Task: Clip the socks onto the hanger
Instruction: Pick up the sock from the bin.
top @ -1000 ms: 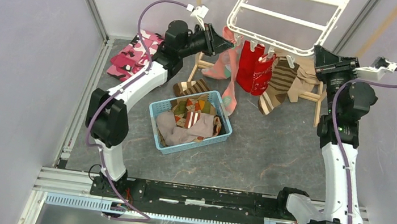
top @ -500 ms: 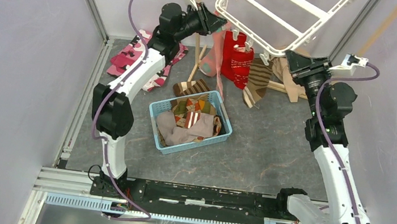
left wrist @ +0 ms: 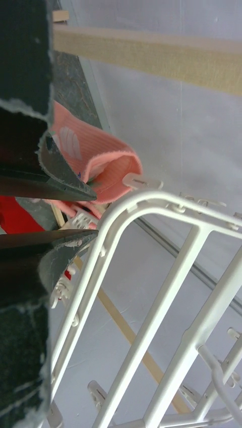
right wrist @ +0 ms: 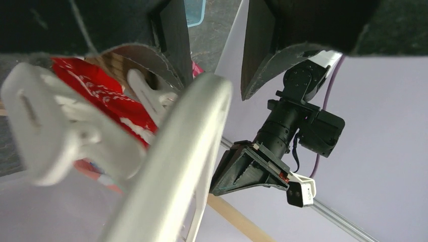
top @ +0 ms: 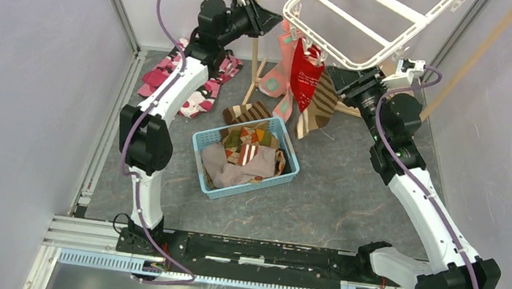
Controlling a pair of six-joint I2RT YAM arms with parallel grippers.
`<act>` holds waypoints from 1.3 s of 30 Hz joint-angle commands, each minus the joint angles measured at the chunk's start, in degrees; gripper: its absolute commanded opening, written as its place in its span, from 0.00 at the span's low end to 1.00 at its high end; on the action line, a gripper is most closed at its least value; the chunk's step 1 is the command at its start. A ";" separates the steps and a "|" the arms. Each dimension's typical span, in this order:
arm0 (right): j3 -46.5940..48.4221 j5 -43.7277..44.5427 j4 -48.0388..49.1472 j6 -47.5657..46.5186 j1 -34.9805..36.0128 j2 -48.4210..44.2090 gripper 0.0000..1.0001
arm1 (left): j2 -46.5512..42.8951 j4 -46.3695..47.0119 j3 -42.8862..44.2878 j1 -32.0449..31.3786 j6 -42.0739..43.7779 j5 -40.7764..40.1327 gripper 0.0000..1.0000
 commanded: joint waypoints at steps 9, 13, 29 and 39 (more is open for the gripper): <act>6.81 0.06 2.02 -5.30 0.85 4.03 0.47 | -9.96 2.85 -6.15 4.29 3.02 5.66 0.35; 7.18 -3.19 2.69 -10.62 1.01 3.75 0.54 | -15.38 3.35 -13.23 6.65 6.36 9.58 0.37; 1.46 -2.74 -10.24 -37.12 0.95 -8.43 0.91 | -24.74 -21.99 -36.36 8.48 31.81 5.05 0.72; -4.67 -1.61 -12.14 -39.53 0.92 -13.78 0.95 | -9.03 -24.88 -30.52 -1.69 38.52 -4.93 0.73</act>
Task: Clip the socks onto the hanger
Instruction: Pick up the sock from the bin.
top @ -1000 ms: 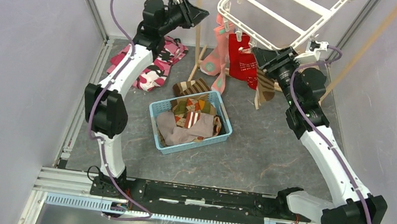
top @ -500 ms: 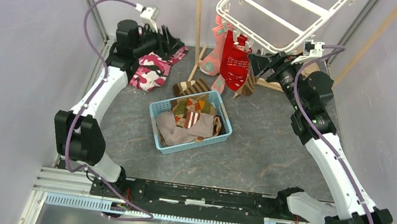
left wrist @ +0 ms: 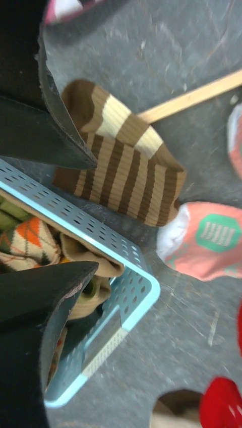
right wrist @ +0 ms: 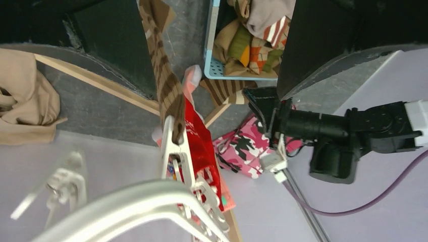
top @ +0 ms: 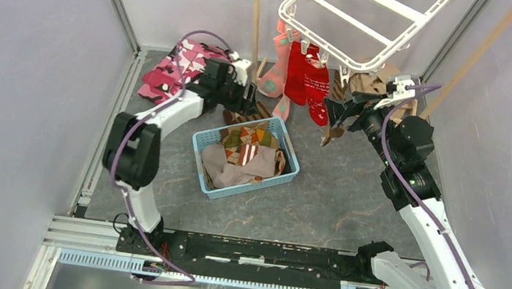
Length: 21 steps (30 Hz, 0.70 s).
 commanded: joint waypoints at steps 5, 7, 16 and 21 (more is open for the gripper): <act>-2.64 2.40 -1.83 -3.32 -0.11 -3.73 0.98 | 10.30 0.13 8.47 -3.92 7.66 -11.36 0.72; -3.13 2.34 -1.80 -3.17 -0.06 -4.11 0.98 | 12.16 2.39 8.96 -4.24 7.76 -13.30 0.71; -3.77 0.97 -1.67 -2.67 -0.12 -4.19 0.98 | 17.60 1.08 15.91 -4.47 7.27 -12.15 0.70; -4.69 1.85 -1.85 -2.82 -0.13 -5.09 0.98 | 14.47 0.48 12.63 -4.48 6.78 -3.73 0.66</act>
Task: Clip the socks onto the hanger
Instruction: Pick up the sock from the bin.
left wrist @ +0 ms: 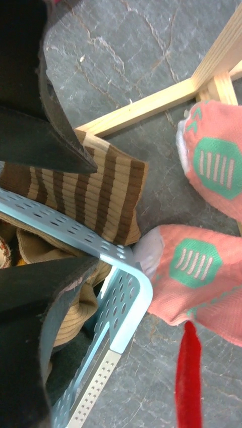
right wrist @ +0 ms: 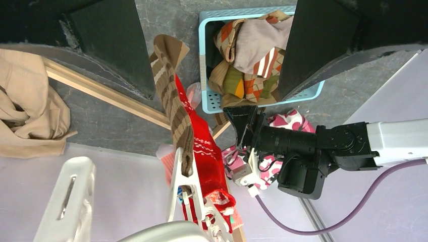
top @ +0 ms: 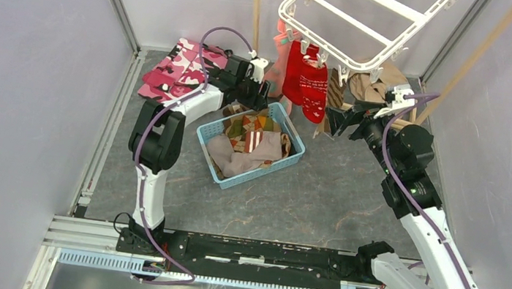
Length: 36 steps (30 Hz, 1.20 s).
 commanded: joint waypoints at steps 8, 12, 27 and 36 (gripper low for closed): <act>-0.79 0.78 1.39 -0.73 -0.07 -1.18 0.98 | -6.83 -2.56 -10.61 0.15 1.15 14.60 0.61; -0.72 0.79 1.38 -0.80 -0.05 -0.97 0.98 | -12.09 -1.70 -14.11 0.02 0.61 19.36 0.62; 0.16 0.24 1.91 -1.11 -0.12 0.48 0.98 | -10.96 2.08 -4.96 3.21 -7.93 9.96 0.71; -0.07 -0.04 1.96 -0.84 -0.08 0.98 0.98 | 2.03 0.06 5.53 3.14 -7.39 2.81 0.72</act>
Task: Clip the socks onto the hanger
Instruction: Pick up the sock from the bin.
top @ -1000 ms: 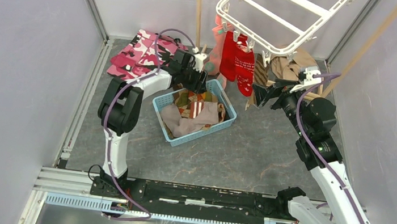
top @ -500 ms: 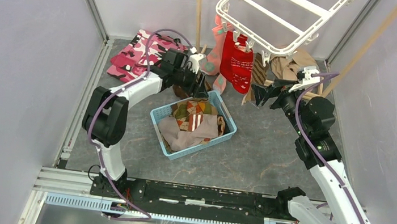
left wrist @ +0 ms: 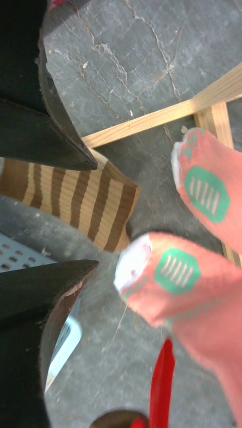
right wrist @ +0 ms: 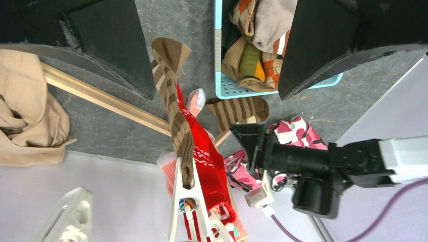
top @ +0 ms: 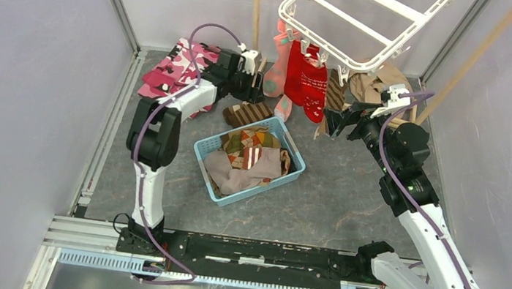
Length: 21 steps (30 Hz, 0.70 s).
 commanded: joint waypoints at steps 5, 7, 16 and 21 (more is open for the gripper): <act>0.16 -0.25 2.31 -0.06 -0.07 0.39 0.98 | 10.30 -1.72 9.86 -0.33 -1.62 -0.30 0.69; 0.05 -0.36 2.42 0.07 -0.09 0.51 0.98 | 11.79 -1.68 10.76 -0.65 -1.61 -0.86 0.68; -0.20 -0.54 2.42 -0.01 -0.08 0.62 0.98 | 13.06 -3.34 14.72 -1.17 -2.57 0.81 0.15; -0.22 0.29 1.69 -0.97 -0.10 -0.41 0.98 | 4.62 -2.83 10.22 -1.02 -2.21 0.70 0.03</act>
